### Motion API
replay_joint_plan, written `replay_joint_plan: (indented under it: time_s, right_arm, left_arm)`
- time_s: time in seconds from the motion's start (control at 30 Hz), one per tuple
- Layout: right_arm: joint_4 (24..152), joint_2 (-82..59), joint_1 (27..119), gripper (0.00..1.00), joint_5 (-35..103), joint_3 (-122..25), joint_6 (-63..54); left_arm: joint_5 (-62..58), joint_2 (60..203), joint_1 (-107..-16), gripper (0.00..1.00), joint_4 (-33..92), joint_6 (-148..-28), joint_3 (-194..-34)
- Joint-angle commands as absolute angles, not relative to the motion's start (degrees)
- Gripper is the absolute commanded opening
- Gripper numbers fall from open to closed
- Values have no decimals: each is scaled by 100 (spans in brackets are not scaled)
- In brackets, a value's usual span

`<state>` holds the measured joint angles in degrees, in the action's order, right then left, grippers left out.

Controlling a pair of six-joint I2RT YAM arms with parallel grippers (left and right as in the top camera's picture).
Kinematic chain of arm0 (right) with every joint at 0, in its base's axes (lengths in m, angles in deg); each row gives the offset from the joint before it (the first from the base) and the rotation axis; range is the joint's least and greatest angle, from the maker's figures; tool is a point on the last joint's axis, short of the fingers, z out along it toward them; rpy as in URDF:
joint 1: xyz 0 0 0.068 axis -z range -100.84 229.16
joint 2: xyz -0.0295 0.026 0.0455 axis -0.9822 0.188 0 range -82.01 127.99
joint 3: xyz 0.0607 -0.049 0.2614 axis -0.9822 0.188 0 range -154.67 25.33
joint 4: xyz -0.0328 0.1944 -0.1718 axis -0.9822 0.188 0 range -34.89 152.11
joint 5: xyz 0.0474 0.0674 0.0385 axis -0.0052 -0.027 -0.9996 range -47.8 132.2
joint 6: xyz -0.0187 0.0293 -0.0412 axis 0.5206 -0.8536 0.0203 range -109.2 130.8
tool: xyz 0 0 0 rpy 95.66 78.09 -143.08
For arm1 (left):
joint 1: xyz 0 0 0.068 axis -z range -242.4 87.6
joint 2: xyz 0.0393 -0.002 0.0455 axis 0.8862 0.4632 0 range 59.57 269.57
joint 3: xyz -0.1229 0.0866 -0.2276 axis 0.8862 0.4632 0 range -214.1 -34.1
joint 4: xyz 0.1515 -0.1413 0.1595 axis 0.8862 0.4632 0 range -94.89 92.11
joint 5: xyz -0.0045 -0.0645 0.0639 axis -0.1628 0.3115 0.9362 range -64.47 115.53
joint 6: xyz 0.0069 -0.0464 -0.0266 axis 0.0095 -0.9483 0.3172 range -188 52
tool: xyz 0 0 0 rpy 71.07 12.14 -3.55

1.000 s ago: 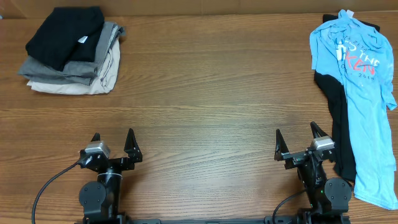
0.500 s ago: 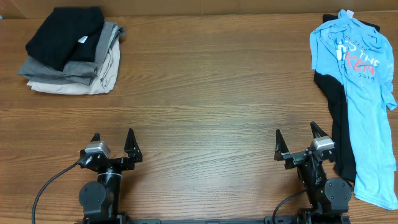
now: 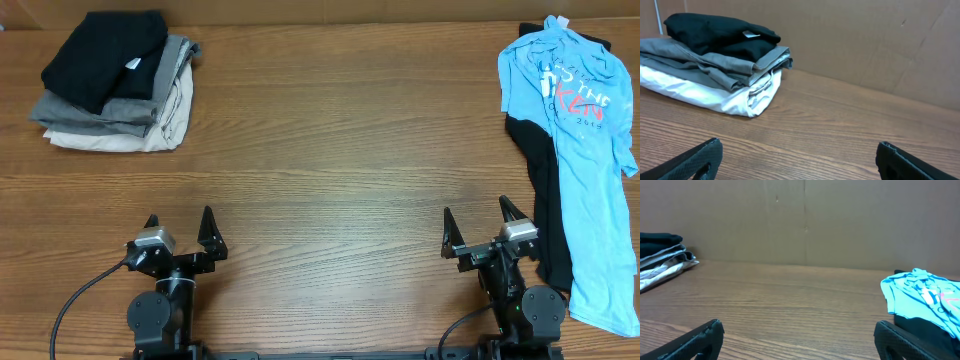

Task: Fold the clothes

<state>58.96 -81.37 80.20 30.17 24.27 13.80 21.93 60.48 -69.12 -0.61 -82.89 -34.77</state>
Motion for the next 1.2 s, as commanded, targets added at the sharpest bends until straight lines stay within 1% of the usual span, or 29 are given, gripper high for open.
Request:
replay_joint_plan:
  time_s: [0.0, 0.3, 0.5, 0.67, 0.8, 0.97, 1.17]
  right_arm:
    - [5833, -8167, 8007, 100, 2873, 2488, 1382]
    - [5612, -8167, 8007, 100, 2713, 2486, 1385]
    - [5573, -8148, 8009, 100, 2713, 2276, 1385]
    - [5673, -7857, 8009, 100, 2713, 1758, 1387]
    - [5927, -7282, 8009, 100, 2713, 1072, 1387]
    - [6340, -6006, 8009, 100, 2711, -228, 1387]
    - [7658, -4262, 8009, 100, 2560, -2222, 1387]
  left_arm:
    - [2318, 6004, -6875, 100, -68, -8344, -3438]
    - [2248, 6004, -6875, 100, -96, -8348, -3438]
    - [1371, 6004, -6875, 100, -569, -8150, -3473]
    - [1299, 6013, -6875, 100, -184, -7820, -3901]
    - [1299, 6161, -6875, 100, 360, -7492, -4515]
    - [1284, 6802, -6875, 100, 749, -7420, -5309]
    - [847, 8220, -6875, 100, 1200, -7420, -6600]
